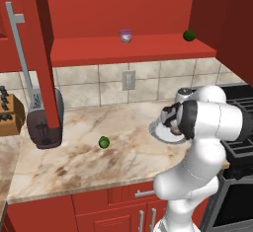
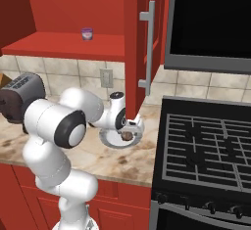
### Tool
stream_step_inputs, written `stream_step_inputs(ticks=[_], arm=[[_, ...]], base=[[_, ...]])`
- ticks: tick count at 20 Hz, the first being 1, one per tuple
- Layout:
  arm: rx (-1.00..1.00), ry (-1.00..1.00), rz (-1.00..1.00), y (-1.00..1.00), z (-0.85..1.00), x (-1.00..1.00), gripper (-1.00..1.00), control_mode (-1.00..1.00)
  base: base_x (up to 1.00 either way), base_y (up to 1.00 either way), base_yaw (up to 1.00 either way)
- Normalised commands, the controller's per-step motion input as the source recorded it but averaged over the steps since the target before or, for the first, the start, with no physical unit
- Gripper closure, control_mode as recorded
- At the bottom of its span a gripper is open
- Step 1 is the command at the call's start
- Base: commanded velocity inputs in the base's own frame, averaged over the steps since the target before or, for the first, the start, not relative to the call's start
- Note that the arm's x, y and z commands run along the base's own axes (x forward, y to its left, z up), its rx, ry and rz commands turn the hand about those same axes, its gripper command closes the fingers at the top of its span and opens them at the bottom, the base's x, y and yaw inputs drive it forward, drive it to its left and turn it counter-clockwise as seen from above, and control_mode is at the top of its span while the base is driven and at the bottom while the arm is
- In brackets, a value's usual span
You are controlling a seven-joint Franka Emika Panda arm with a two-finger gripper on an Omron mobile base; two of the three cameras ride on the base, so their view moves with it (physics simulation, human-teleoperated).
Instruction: Pick the avocado and bread from the counter and place them on the plate. Then pick the jam from the cabinet and place it next to the plate. Lastly close the cabinet door.
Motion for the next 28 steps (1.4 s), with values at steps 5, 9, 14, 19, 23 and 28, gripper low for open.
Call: stream_step_inputs(ticks=[5,9,14,19,23,28], arm=[[0.0,-0.01,-0.02,0.01,0.57,0.0,-1.0,-1.0],[-0.04,-0.01,-0.02,0.19,0.47,-0.08,-1.0,-1.0],[-0.02,-0.03,-0.02,0.31,0.38,-0.16,-1.0,-1.0],[0.0,0.0,-0.04,0.45,0.16,-0.17,-1.0,-1.0],[0.0,0.0,0.0,0.6,0.05,-0.31,-1.0,-1.0],[0.0,0.0,0.0,0.65,0.0,-0.32,-1.0,-1.0]], base=[[0.0,0.0,0.0],[0.0,0.0,0.0],[0.0,0.0,0.0],[0.0,0.0,0.0],[0.0,0.0,0.0],[0.0,0.0,0.0]])
